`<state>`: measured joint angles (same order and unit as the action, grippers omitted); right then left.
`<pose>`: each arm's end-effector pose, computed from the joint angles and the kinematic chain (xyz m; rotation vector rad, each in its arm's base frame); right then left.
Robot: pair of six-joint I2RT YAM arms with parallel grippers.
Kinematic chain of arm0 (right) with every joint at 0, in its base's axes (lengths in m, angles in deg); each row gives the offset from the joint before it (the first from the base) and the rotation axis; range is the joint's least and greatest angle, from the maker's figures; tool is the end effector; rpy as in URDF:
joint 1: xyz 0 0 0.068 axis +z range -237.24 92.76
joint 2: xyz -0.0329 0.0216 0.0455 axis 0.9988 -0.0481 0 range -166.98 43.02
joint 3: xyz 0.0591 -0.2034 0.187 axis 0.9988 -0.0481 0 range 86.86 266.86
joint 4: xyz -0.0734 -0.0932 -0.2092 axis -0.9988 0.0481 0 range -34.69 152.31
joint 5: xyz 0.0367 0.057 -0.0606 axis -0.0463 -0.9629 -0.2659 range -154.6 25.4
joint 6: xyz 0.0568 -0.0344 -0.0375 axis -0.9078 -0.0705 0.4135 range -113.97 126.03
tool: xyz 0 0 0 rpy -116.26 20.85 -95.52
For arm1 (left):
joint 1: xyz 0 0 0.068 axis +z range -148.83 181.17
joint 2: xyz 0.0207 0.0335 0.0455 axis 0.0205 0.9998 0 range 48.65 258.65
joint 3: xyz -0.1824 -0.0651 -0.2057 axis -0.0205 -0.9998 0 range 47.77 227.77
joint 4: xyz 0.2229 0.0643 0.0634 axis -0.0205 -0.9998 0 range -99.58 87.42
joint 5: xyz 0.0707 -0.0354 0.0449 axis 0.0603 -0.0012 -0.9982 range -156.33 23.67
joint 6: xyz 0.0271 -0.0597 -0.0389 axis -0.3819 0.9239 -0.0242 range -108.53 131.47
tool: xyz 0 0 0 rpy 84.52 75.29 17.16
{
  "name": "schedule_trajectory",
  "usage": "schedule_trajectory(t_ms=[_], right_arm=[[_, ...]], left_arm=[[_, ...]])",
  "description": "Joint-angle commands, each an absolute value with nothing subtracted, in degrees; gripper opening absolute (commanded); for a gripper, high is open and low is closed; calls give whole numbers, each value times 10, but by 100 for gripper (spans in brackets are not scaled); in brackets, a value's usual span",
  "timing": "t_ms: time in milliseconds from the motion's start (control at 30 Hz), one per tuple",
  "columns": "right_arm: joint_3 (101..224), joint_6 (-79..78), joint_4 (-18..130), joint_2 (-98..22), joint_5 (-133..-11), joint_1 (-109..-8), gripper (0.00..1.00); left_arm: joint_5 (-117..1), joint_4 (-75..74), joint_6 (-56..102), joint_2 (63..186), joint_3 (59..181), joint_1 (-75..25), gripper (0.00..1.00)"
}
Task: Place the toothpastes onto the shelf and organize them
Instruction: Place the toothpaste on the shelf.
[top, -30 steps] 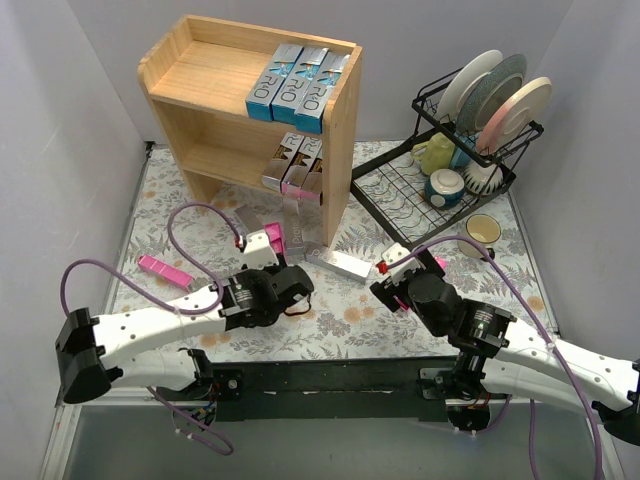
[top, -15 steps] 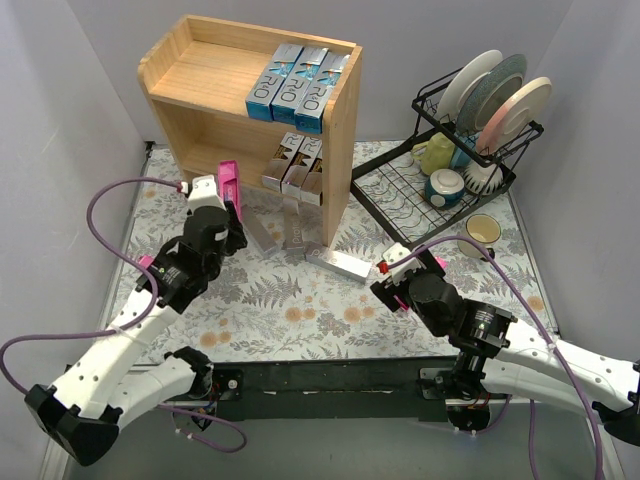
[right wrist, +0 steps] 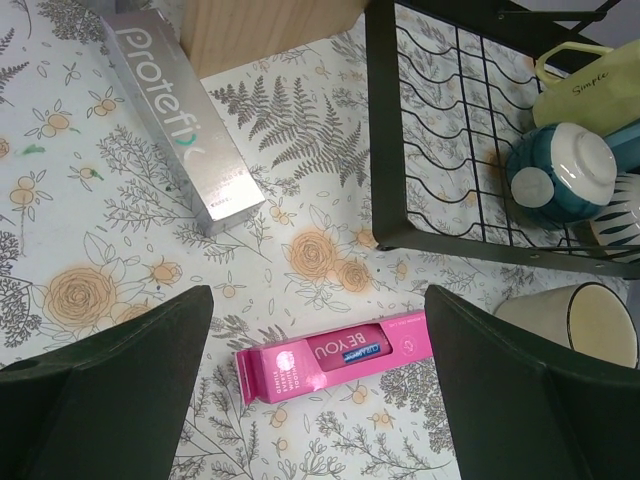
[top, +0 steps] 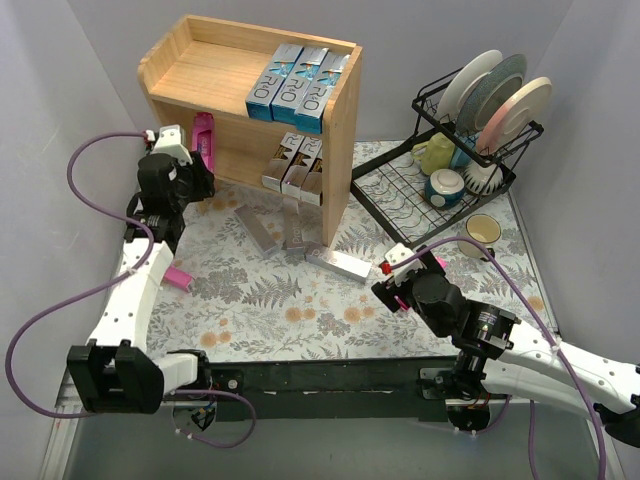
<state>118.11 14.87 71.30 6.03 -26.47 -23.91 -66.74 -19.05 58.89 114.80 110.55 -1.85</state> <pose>0.1005 0.1112 0.2696 -0.7263 1.7193 0.0055 0.2648 -0.0135 0.3639 -0.7454 1.8139 -0.5803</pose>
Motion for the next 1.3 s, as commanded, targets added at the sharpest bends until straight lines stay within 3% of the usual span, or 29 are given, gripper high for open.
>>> schedule_trajectory(t_ms=[0,500,733,933,1267], right_arm=[[1185,145,686,67,-278,-241,95],[1186,144,684,69,-288,-241,95],[1186,145,686,71,-286,-241,95],[1186,144,686,73,-287,-241,95],[1187,142,688,72,-288,-241,94]], left_arm=[[-597,-120,550,1189,1163,34,27],[-596,-33,545,1278,1153,50,31],[-619,-10,597,1283,1129,50,48],[-674,-20,688,1258,1123,50,77],[-719,10,987,1142,1017,50,95]])
